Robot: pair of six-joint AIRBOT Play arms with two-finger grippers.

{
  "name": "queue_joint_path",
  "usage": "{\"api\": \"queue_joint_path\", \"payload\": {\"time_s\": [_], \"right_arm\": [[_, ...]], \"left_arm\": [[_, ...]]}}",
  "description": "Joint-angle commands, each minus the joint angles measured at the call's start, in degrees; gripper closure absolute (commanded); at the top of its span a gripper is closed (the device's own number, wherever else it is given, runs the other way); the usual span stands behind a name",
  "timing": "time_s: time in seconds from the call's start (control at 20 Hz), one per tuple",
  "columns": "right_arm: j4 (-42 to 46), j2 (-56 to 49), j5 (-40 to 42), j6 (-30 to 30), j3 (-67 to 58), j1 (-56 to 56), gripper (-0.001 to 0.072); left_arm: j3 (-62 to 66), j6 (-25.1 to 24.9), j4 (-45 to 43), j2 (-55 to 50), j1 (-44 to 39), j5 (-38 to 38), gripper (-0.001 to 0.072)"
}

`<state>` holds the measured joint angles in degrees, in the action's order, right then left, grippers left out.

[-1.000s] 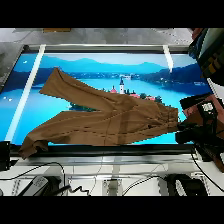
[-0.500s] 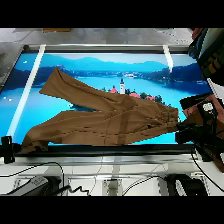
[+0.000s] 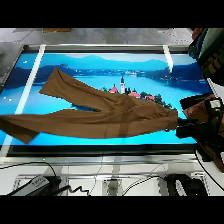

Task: Fold the clothes and pants, and hang the long-sleeved shirts on hangers.

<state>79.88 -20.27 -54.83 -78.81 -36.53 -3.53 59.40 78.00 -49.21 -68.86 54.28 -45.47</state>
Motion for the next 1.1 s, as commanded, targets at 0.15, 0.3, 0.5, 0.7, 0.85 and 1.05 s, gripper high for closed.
{"api": "queue_joint_path", "payload": {"time_s": [0.15, 0.3, 0.5, 0.7, 0.85, 1.05], "right_arm": [[1.66, -6.03, -4.85, -6.05, 0.04, 0.00, 0.0685], [1.73, -11.19, -9.01, -6.05, 0.02, 0.00, 0.0685], [1.77, -13.77, 4.76, -6.29, -0.02, 0.00, 0.0686], [1.88, -16.46, 25.03, -7.74, -0.02, 0.00, 0.0686], [3.85, -19.23, 25.73, -2.08, -0.70, 0.00, 0.0686], [3.85, -19.37, 6.14, 8.74, -1.42, 0.02, 0.0686]], "left_arm": [[6.97, -2.12, -28.76, -0.48, -9.97, 0.15, 0.0685], [7.32, -1.27, -36.33, 0.24, -10.58, 2.43, 0.0686], [11.98, -1.27, -36.28, 0.59, -12.76, 11.74, 0.0687], [17.33, -2.64, -36.33, -1.05, -17.51, 15.23, 0.0687], [17.35, -8.00, -41.59, -1.99, -19.30, 6.99, 0.0686], [17.29, -6.78, -56.78, -5.70, -18.43, -18.16, 0.0686]]}}
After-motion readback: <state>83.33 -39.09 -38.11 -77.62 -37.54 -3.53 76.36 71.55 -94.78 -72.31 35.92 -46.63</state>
